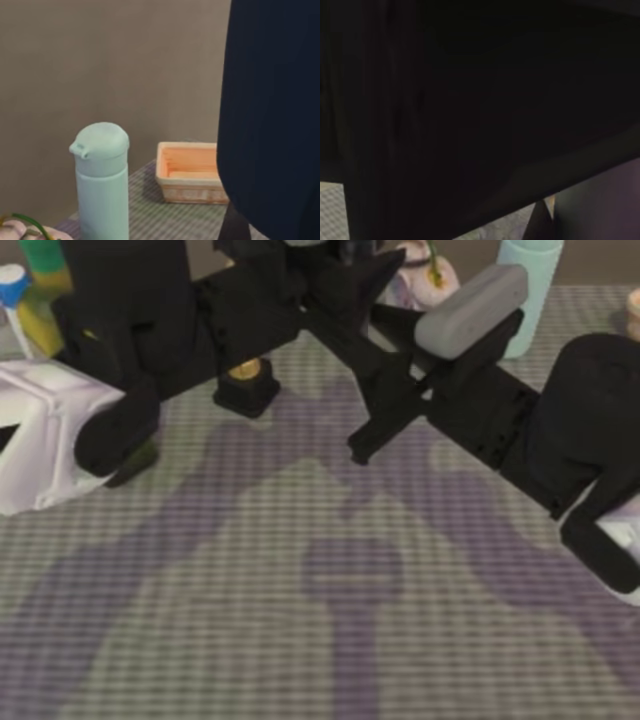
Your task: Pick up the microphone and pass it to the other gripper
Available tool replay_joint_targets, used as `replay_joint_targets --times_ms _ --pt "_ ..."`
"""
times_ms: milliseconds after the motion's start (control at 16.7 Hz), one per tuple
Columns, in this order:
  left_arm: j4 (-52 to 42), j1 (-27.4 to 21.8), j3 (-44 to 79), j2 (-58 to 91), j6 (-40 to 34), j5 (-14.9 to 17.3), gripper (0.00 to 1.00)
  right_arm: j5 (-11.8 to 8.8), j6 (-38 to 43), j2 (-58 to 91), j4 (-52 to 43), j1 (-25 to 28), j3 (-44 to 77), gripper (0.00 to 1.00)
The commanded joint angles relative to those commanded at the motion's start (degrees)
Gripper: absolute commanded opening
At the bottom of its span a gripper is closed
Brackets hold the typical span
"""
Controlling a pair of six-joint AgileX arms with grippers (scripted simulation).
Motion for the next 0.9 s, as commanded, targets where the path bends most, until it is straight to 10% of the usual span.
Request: replay_joint_targets --times_ms 360,900 --pt "0.0 0.0 0.0 0.0 0.0 0.0 0.00 0.0 0.0 0.0 0.0 0.0 0.0 0.98" --pt "0.0 0.0 0.0 0.0 0.1 0.0 0.00 0.0 0.0 0.0 0.0 0.0 0.0 1.00"
